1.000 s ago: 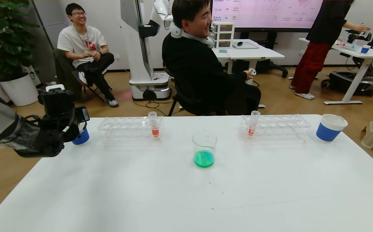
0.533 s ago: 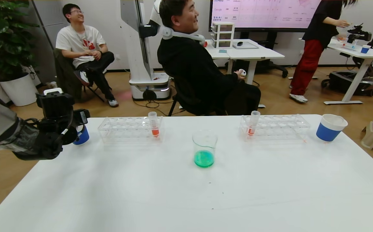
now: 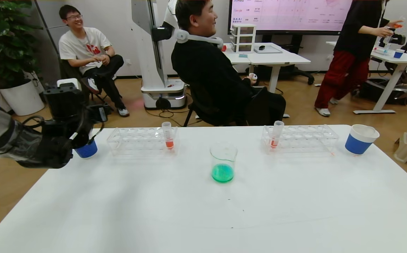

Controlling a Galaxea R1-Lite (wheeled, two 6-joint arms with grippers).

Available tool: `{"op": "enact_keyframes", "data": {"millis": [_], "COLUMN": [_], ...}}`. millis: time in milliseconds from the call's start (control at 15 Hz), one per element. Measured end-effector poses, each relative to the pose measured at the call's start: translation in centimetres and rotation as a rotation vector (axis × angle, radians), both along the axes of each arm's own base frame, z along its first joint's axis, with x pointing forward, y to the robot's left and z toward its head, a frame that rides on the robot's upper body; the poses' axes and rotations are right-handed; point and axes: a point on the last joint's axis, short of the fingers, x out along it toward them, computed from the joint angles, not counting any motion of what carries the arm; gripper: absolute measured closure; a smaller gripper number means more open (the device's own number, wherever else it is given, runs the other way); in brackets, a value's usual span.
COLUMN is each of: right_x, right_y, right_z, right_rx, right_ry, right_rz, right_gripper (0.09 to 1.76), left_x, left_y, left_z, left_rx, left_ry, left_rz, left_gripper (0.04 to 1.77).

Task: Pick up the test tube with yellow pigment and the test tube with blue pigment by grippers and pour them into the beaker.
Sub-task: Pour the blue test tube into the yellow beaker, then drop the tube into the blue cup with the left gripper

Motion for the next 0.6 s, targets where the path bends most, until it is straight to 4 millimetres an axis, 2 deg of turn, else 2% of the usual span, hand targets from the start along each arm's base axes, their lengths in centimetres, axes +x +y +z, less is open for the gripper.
{"op": "enact_keyframes", "data": {"millis": [133, 333, 467, 600], "right_x": [0.0, 0.0, 0.0, 0.0], "right_y": [0.0, 0.0, 0.0, 0.0], "right_z": [0.0, 0.0, 0.0, 0.0], "right_rx": [0.0, 0.0, 0.0, 0.0], "right_ry": [0.0, 0.0, 0.0, 0.0], "right_rz": [0.0, 0.0, 0.0, 0.0], "right_gripper": [0.11, 0.11, 0.11, 0.11], "left_x": [-0.7, -2.9, -5.2, -8.4], "left_y": [-3.2, -6.7, -7.7, -7.7], "left_z": [1.4, 4.7, 7.4, 10.0], "left_rx": [-0.001, 0.003, 0.013, 0.019], "left_ry": [-0.032, -0.095, -0.114, -0.146], "left_rz": [-0.111, -0.245, -0.285, -0.304], "left_gripper": [0.06, 0.06, 0.06, 0.06]}}
